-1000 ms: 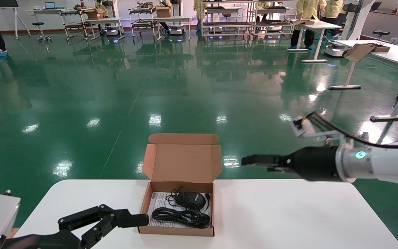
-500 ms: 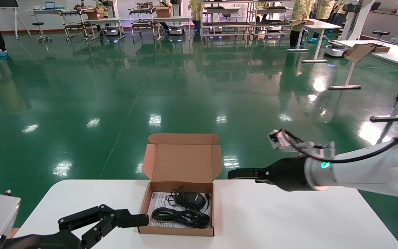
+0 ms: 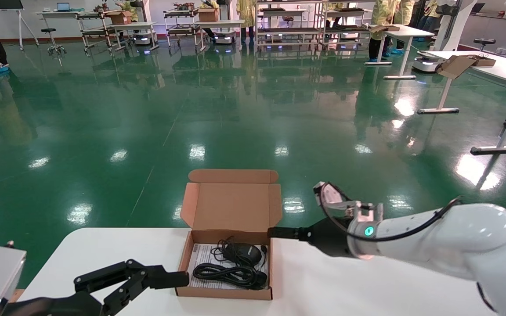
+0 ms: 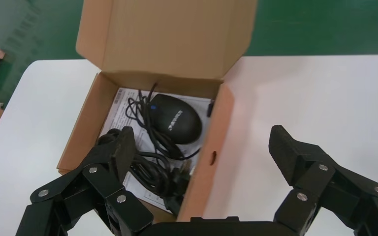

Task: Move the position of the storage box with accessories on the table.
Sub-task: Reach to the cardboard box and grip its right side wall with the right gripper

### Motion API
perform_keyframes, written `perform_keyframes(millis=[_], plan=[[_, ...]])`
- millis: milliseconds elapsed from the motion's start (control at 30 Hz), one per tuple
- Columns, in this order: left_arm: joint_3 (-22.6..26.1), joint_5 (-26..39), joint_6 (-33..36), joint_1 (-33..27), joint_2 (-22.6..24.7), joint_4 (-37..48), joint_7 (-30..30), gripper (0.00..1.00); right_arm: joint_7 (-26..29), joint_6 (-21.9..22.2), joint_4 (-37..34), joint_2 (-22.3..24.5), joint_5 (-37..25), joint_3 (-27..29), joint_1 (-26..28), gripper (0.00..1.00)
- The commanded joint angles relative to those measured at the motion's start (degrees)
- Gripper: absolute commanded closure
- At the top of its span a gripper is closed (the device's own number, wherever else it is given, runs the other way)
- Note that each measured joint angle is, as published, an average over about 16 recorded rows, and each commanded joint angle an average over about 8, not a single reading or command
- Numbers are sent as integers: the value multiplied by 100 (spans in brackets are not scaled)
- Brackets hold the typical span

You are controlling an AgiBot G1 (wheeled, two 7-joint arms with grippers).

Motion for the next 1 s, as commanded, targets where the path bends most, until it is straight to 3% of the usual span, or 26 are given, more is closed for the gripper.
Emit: perform_keyframes(millis=[33, 333, 1000], plan=[[0, 0, 0, 0, 0, 0, 0, 0, 104, 126, 195, -9, 1, -38, -139, 0], [0, 0, 0, 0, 0, 0, 0, 0, 558, 489, 631, -7, -39, -424, -546, 0], [1, 0, 0, 0, 0, 0, 0, 0, 1161, 942, 911, -4, -17, -1186, -690, 0]])
